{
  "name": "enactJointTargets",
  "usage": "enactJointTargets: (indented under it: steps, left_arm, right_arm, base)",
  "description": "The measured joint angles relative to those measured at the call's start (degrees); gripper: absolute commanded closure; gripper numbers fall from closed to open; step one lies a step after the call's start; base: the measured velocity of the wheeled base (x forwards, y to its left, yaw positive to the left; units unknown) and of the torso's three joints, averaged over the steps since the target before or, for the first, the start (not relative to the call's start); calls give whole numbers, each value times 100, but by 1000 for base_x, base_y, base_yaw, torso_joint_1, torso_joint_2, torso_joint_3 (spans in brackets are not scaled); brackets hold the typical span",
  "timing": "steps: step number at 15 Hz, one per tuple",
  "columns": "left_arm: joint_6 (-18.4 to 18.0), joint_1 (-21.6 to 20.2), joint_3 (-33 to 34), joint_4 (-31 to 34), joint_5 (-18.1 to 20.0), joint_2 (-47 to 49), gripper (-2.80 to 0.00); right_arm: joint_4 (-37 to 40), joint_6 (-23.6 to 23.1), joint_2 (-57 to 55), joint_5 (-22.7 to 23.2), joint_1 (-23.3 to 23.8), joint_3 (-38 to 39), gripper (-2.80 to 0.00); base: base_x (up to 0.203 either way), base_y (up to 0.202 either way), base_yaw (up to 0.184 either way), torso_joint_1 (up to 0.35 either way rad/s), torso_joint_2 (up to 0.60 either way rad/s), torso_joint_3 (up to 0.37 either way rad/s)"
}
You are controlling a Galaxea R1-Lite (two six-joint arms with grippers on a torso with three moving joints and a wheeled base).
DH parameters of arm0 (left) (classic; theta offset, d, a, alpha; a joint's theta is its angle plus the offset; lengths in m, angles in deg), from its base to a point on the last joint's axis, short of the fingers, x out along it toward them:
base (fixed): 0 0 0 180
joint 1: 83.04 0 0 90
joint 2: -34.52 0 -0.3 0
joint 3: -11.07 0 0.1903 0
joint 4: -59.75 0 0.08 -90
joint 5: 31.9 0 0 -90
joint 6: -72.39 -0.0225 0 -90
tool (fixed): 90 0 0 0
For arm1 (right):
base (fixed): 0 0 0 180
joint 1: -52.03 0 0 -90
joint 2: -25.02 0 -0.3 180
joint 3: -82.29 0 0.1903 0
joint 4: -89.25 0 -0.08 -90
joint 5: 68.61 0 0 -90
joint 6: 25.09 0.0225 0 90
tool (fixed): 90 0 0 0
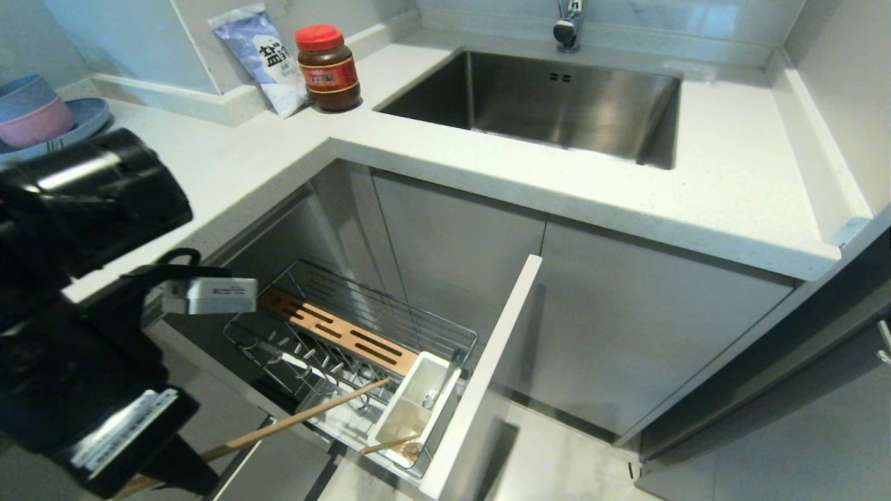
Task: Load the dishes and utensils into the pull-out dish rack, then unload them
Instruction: Take the chopsticks out of the cupboard
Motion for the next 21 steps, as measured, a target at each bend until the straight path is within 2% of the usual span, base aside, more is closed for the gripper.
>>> enactJointTargets:
  steps: [2, 4, 8, 11, 14, 19, 21]
  left_arm:
    - [-2, 45, -15, -153, -205, -574, 0]
    - [-1, -34, -22, -610, -447, -1114, 0]
    - [-6, -770, -11, -1335, -999, -1792, 0]
    - [-103, -1719, -17, -1962, -1052, -2099, 0]
    - [-228, -2850, -28, -2421, -1057, -2308, 0]
    - [-206, -4564, 183, -3036, -1063, -2338, 0]
    - [-162, -5102, 355, -3408, -1059, -2164, 0]
  right_arm:
    - [0, -2, 0, 0, 0, 0, 0]
    - [0, 0, 0, 0, 0, 0, 0]
    - [0, 0, 0, 1, 0, 0, 0]
    - [0, -1, 0, 0, 0, 0, 0]
    - [0, -1, 0, 0, 0, 0, 0]
    - [0, 0, 0, 0, 0, 0, 0]
    - [0, 0, 0, 2, 0, 0, 0]
  base:
    - [0, 0, 0, 0, 0, 0]
    - [0, 0, 0, 0, 0, 0]
    - [0, 0, 0, 0, 0, 0]
    - [0, 0, 0, 0, 0, 0]
    - [0, 0, 0, 0, 0, 0]
    - [0, 0, 0, 0, 0, 0]
    - [0, 0, 0, 0, 0, 0]
